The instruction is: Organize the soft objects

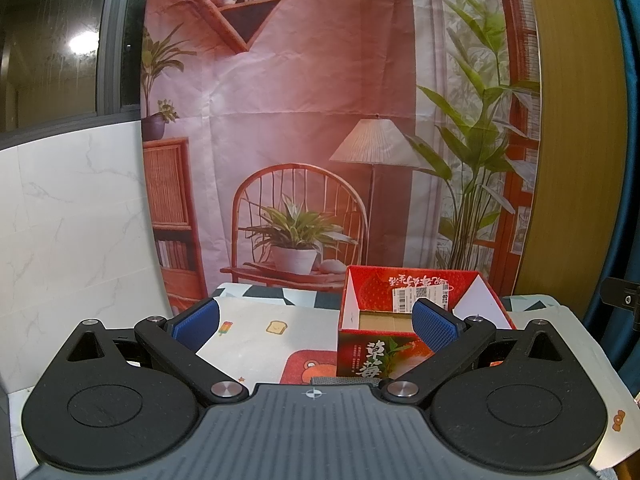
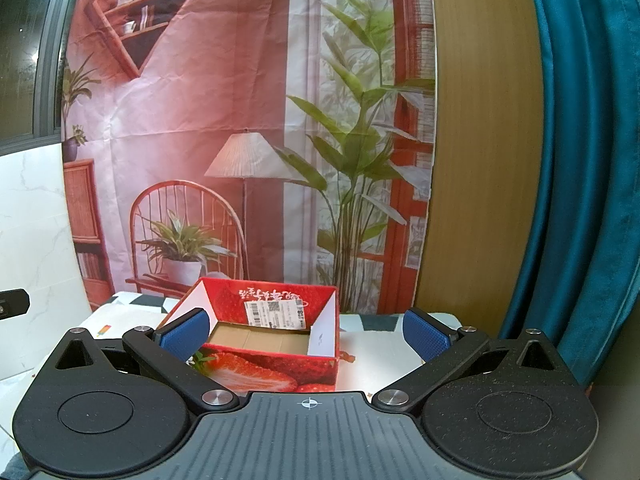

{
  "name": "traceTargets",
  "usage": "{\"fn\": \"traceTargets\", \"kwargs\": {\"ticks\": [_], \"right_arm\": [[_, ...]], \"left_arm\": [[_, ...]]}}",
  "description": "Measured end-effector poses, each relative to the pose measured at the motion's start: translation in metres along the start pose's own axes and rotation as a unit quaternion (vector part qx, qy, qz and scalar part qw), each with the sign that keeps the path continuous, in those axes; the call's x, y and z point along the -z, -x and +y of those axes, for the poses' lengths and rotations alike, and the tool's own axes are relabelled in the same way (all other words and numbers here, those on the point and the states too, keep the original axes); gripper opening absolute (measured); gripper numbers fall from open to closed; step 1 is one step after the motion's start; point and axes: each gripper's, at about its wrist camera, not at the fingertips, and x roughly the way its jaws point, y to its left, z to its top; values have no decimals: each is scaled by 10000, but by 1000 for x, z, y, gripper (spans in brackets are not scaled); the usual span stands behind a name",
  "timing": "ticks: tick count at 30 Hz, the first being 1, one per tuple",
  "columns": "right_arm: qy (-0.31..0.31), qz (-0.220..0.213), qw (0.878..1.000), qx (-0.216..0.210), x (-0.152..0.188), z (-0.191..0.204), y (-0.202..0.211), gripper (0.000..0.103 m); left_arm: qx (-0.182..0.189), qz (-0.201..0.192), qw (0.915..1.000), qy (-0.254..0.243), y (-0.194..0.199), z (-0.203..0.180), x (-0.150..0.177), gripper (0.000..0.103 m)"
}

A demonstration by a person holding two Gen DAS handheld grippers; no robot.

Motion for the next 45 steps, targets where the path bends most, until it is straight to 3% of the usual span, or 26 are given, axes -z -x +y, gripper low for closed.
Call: {"fn": "traceTargets", "kwargs": {"ticks": [13,20,27,31,38,45], "right_arm": [[-200,-65,9993,-294,19,-2,-12,103],[-443,-60,9964,-716,53,-1,-37,103],[-124,317,9977,-581,90,15,-66,103],[-79,696,9945,-780,110,20,-80,103],[125,1034,9917,-760,140,29,-94,103],[111,1392,9850,-1009,166,30,-112,94]], "left_arm": [[48,220,9996,156,-20,4,22,103],[114,674,9975,188,-51,6,45,103],[335,1102,9931,209,-80,6,76,103],[424,1295,9905,159,-92,4,91,102],[780,1607,9838,165,-109,-3,118,99],[1363,1998,9699,290,-130,-13,145,82]]}}
